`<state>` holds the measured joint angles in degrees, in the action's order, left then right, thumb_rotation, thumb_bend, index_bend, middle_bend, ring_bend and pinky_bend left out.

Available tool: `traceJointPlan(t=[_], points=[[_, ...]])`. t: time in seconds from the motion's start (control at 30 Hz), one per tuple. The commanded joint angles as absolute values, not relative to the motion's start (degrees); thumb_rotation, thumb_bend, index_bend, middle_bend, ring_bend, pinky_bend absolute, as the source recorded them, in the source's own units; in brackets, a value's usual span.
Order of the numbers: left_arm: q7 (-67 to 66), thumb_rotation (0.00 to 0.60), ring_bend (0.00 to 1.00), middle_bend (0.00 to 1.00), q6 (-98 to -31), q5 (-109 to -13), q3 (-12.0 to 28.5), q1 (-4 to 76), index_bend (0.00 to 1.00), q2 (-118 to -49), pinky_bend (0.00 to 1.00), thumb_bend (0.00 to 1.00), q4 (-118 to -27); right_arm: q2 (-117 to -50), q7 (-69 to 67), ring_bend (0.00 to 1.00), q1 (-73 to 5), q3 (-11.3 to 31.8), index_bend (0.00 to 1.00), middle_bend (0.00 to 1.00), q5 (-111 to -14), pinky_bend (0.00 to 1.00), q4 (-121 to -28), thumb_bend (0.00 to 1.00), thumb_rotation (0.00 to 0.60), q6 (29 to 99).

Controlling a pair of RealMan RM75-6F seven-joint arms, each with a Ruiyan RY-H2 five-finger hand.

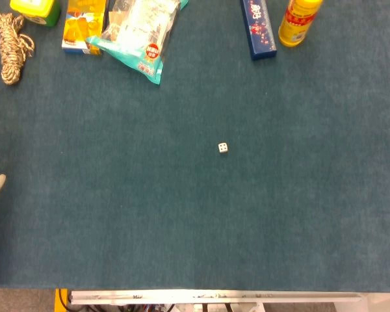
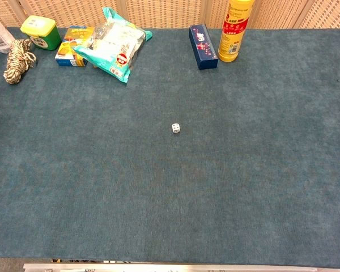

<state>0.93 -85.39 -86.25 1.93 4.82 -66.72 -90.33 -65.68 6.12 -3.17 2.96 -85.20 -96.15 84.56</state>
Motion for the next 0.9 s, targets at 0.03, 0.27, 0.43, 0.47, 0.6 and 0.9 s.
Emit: traceJointPlan(t=[0.03, 0.27, 0.43, 0.47, 0.6, 0.9], points=[[1.02, 0.600, 0.10, 0.18, -85.44, -86.28, 1.89, 4.77, 0.13, -66.79, 0.00, 0.15, -90.24, -65.61, 6.17, 0.44, -3.20, 2.99, 0.25, 0.47, -85.23, 0.44, -96.27, 0.28, 0.594, 84.58], [1.61, 0.600, 0.10, 0.18, -86.25, -86.81, 1.79, 4.44, 0.13, -66.60, 0.00, 0.15, -90.28, -65.34, 5.20, 0.44, -3.41, 3.04, 0.25, 0.47, -86.55, 0.44, -96.64, 0.28, 0.595, 85.14], [2.03, 0.600, 0.10, 0.18, -86.35, -86.88, 1.78, 4.36, 0.13, -66.50, 0.00, 0.15, -89.98, -64.41, 5.32, 0.44, -4.51, 3.49, 0.25, 0.47, -88.05, 0.44, -98.18, 0.28, 0.594, 84.81], [2.06, 0.600, 0.10, 0.18, -86.37, -86.99, 1.76, 4.37, 0.13, -66.55, 0.00, 0.15, -89.89, -64.07, 5.83, 0.44, -5.02, 3.61, 0.25, 0.48, -88.33, 0.44, -98.91, 0.28, 0.595, 84.29], [2.25, 0.600, 0.10, 0.18, -86.54, -87.30, 1.64, 4.31, 0.13, -66.57, 0.00, 0.15, -89.72, -62.87, 7.65, 0.45, -7.34, 4.22, 0.25, 0.49, -88.87, 0.44, -101.57, 0.29, 0.598, 81.48], [2.85, 0.600, 0.10, 0.18, -87.15, -88.04, 1.27, 3.96, 0.13, -66.23, 0.00, 0.15, -89.76, -62.54, 14.68, 0.72, -16.16, 6.12, 0.25, 0.67, -90.19, 0.67, -107.53, 0.64, 0.600, 70.59]])
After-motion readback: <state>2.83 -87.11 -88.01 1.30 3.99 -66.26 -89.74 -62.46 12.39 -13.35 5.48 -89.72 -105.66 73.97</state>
